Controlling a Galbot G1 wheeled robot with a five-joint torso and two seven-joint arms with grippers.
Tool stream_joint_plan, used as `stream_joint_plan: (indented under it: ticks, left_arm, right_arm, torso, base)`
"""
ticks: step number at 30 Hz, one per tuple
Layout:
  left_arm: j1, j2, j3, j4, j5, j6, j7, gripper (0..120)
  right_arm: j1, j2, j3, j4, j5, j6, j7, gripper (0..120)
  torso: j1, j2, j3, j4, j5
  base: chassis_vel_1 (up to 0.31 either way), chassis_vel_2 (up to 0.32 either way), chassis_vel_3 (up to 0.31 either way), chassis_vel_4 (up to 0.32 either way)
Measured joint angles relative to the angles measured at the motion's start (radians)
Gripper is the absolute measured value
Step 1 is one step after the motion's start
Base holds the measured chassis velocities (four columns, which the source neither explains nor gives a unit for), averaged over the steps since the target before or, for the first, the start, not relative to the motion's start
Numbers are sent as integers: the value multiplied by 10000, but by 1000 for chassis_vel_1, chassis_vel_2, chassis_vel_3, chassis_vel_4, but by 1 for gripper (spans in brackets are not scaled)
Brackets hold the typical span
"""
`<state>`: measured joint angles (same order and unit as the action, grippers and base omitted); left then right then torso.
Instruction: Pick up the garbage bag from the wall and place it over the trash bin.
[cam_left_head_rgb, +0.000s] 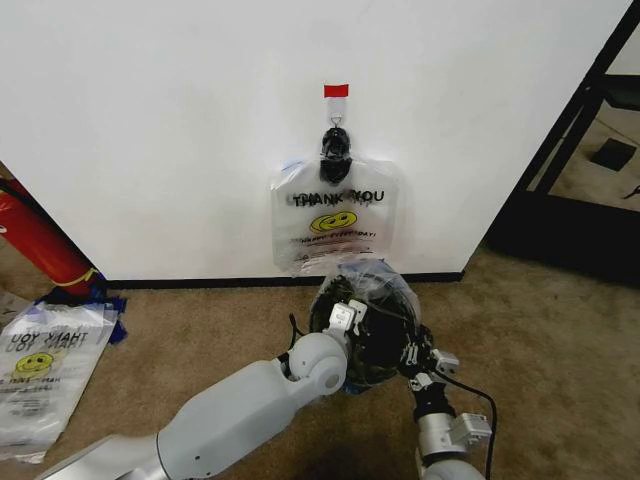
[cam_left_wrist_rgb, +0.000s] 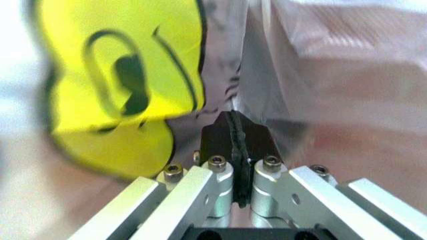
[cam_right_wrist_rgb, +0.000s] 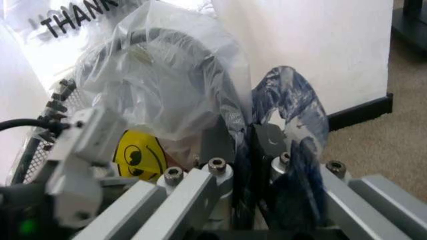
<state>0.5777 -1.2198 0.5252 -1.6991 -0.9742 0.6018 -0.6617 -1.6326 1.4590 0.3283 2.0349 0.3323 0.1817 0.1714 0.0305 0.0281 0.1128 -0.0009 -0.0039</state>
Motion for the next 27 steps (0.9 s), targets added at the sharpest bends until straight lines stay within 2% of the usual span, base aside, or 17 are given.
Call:
stream_joint_plan:
  ticks: [6, 19, 23, 27]
  left_arm:
    - [-102, -414, -2, 827, 114, -207, -182, 0]
    - [-226, -797, 17, 1721, 417, -345, -160, 0]
    - [-224, -713, 7, 1569, 437, -358, -143, 0]
    - [-179, -349, 24, 1136, 536, -355, -129, 0]
  right_arm:
    - [-80, 1, -18, 42, -18, 0, -12, 1]
    - [-102, 60, -146, 88, -37, 18, -37, 1]
    - [-86, 29, -86, 61, -38, 29, -38, 1]
    - [-78, -56, 54, 38, 29, 39, -38, 1]
  torso:
    - [0, 0, 0, 0, 0]
    - [0, 0, 2, 0, 0]
    - [0, 0, 2, 0, 0]
    - [0, 0, 1, 1, 0]
  base:
    - [0, 0, 0, 0]
    - [0, 0, 0, 0]
    - [0, 0, 0, 0]
    - [0, 0, 0, 0]
